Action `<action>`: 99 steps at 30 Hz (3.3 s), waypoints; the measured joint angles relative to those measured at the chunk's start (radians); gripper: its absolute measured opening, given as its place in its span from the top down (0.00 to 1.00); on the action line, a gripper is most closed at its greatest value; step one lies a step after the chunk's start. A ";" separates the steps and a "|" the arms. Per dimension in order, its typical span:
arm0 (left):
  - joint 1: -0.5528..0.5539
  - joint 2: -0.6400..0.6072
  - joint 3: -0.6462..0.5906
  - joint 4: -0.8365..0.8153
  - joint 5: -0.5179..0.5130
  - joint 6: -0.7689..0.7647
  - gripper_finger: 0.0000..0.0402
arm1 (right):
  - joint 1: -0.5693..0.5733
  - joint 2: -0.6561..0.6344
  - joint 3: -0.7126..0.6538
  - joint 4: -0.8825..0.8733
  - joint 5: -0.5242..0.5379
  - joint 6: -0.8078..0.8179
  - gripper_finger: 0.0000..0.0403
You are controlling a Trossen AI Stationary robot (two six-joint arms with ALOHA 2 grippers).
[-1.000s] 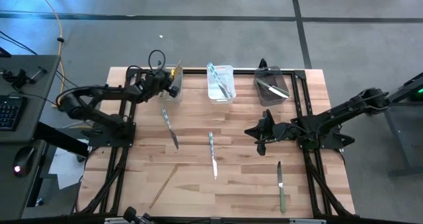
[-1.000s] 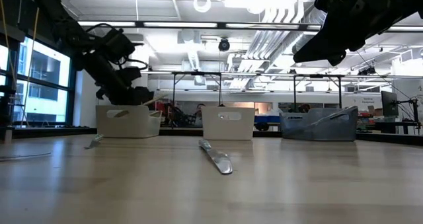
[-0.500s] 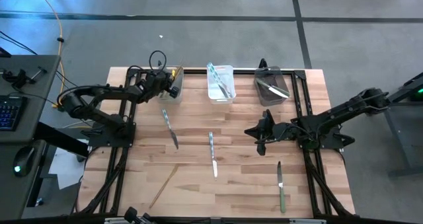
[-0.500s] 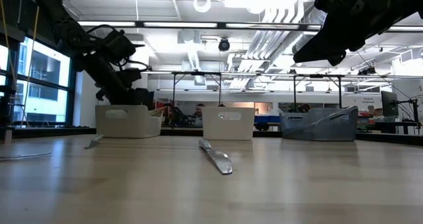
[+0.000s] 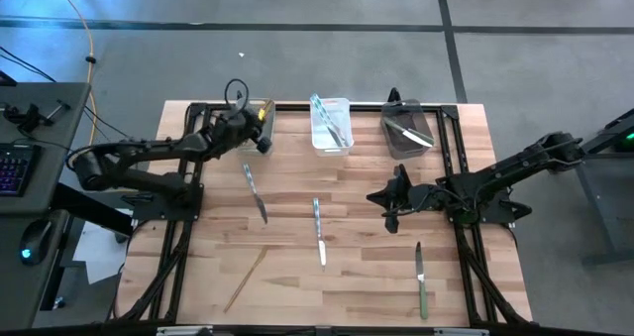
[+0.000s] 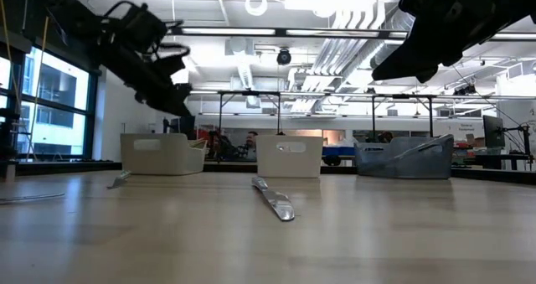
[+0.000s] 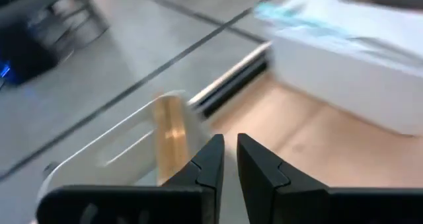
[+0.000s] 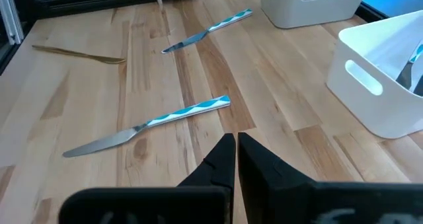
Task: Sort silverware by color (type)
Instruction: Put the right blue table knife into the white bin
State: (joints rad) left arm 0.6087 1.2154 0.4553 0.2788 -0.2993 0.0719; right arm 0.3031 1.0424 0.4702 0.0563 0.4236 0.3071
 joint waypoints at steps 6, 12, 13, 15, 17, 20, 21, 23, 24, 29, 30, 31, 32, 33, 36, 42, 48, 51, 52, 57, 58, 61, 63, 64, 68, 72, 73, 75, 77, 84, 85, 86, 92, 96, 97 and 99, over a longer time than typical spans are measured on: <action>-0.188 -0.072 0.000 -0.011 -0.001 0.047 0.99 | 0.000 0.000 0.000 0.000 0.047 -0.002 1.00; -0.341 -0.083 0.000 -0.009 -0.004 0.096 1.00 | 0.000 0.021 0.000 0.030 0.047 -0.007 1.00; -0.358 -0.083 0.000 -0.009 -0.007 0.097 1.00 | 0.000 0.034 0.000 0.046 0.047 -0.016 1.00; -0.386 -0.083 0.000 -0.004 -0.023 0.107 1.00 | 0.000 0.079 0.000 0.116 0.038 -0.034 1.00; -0.403 -0.083 0.000 -0.003 -0.051 0.117 1.00 | 0.000 0.128 -0.001 0.201 0.025 -0.056 1.00; -0.415 -0.083 0.000 -0.002 -0.061 0.109 1.00 | -0.001 0.208 -0.001 0.344 -0.016 -0.106 1.00; -0.419 -0.083 -0.002 0.003 -0.060 0.101 1.00 | -0.002 0.238 -0.001 0.395 -0.028 -0.120 1.00; -0.429 -0.083 -0.032 0.062 -0.047 0.094 1.00 | -0.002 0.289 0.000 0.479 -0.045 -0.132 1.00; -0.434 -0.083 -0.057 0.100 -0.040 0.090 1.00 | -0.002 0.313 -0.001 0.513 -0.048 -0.127 1.00; -0.445 -0.088 -0.177 0.249 -0.004 0.046 1.00 | -0.009 0.413 0.032 0.538 -0.035 -0.024 0.97; -0.449 -0.088 -0.198 0.266 0.000 0.035 1.00 | -0.009 0.434 0.051 0.518 -0.033 -0.016 0.95; -0.454 -0.088 -0.215 0.276 0.000 0.022 1.00 | -0.009 0.459 0.073 0.506 -0.034 -0.012 0.93; -0.460 -0.087 -0.229 0.284 0.000 0.013 1.00 | -0.009 0.484 0.100 0.500 -0.044 -0.018 0.91; -0.465 -0.087 -0.240 0.295 0.001 0.010 1.00 | -0.009 0.507 0.130 0.499 -0.064 -0.036 0.89; -0.483 -0.088 -0.266 0.321 0.000 0.009 1.00 | -0.009 0.569 0.243 0.457 -0.118 -0.080 0.81; -0.509 -0.088 -0.280 0.326 -0.015 0.008 1.00 | -0.024 0.709 0.526 0.017 -0.070 0.077 0.64; -0.518 -0.088 -0.280 0.324 -0.028 0.009 1.00 | -0.028 0.904 0.784 -0.338 -0.040 0.299 0.54; -0.518 -0.088 -0.280 0.321 -0.028 0.008 1.00 | -0.029 0.999 0.875 -0.413 -0.040 0.323 0.53; -0.518 -0.088 -0.280 0.321 -0.029 0.008 1.00 | -0.033 1.026 0.900 -0.435 -0.039 0.324 0.53; -0.518 -0.088 -0.280 0.313 -0.029 -0.011 1.00 | -0.061 1.106 0.981 -0.478 -0.030 0.349 0.55; -0.518 -0.088 -0.280 0.311 -0.029 -0.011 1.00 | -0.066 1.115 0.987 -0.486 -0.030 0.351 0.55; -0.518 -0.088 -0.280 0.299 -0.029 -0.015 1.00 | -0.076 1.120 0.990 -0.500 -0.031 0.351 0.59; -0.518 -0.088 -0.280 0.296 -0.029 -0.016 1.00 | -0.082 1.120 0.990 -0.517 -0.031 0.351 0.62; -0.518 -0.088 -0.280 0.295 -0.029 -0.016 1.00 | -0.085 1.120 0.991 -0.527 -0.027 0.350 0.64; -0.518 -0.088 -0.280 0.295 -0.029 -0.016 1.00 | -0.097 1.119 0.991 -0.560 -0.014 0.313 0.74; -0.518 -0.088 -0.280 0.296 -0.029 -0.016 1.00 | -0.110 1.118 0.990 -0.563 -0.050 0.241 0.84; -0.518 -0.088 -0.280 0.295 -0.029 -0.016 1.00 | -0.114 1.118 0.990 -0.561 -0.065 0.226 0.86; -0.518 -0.088 -0.280 0.296 -0.026 -0.016 1.00 | -0.124 1.118 0.990 -0.561 -0.091 0.193 0.91; -0.518 -0.088 -0.280 0.296 -0.023 -0.016 1.00 | -0.131 1.116 0.990 -0.562 -0.115 0.161 0.96; -0.518 -0.088 -0.280 0.297 -0.023 -0.016 1.00 | -0.135 1.068 0.979 -0.583 -0.120 0.031 0.97; -0.518 -0.088 -0.280 0.297 -0.023 -0.016 1.00 | -0.137 1.054 0.979 -0.584 -0.111 0.022 0.97; -0.518 -0.088 -0.280 0.297 -0.023 -0.016 1.00 | -0.139 1.035 0.981 -0.579 -0.101 0.012 0.98; -0.518 -0.088 -0.280 0.298 -0.023 -0.016 1.00 | -0.181 0.950 0.982 -0.595 -0.082 -0.048 0.99; -0.518 -0.088 -0.280 0.298 -0.022 -0.016 1.00 | -0.240 0.883 0.984 -0.584 -0.042 -0.082 0.99; -0.518 -0.088 -0.280 0.299 -0.022 -0.016 1.00 | -0.260 0.870 0.984 -0.578 -0.030 -0.087 0.99; -0.518 -0.088 -0.280 0.302 -0.023 -0.016 1.00 | -0.310 0.842 0.983 -0.545 -0.002 -0.086 0.99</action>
State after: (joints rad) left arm 0.0906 1.1278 0.1753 0.5808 -0.3222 0.0555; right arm -0.0070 1.8844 1.4536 -0.4892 0.4218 0.2210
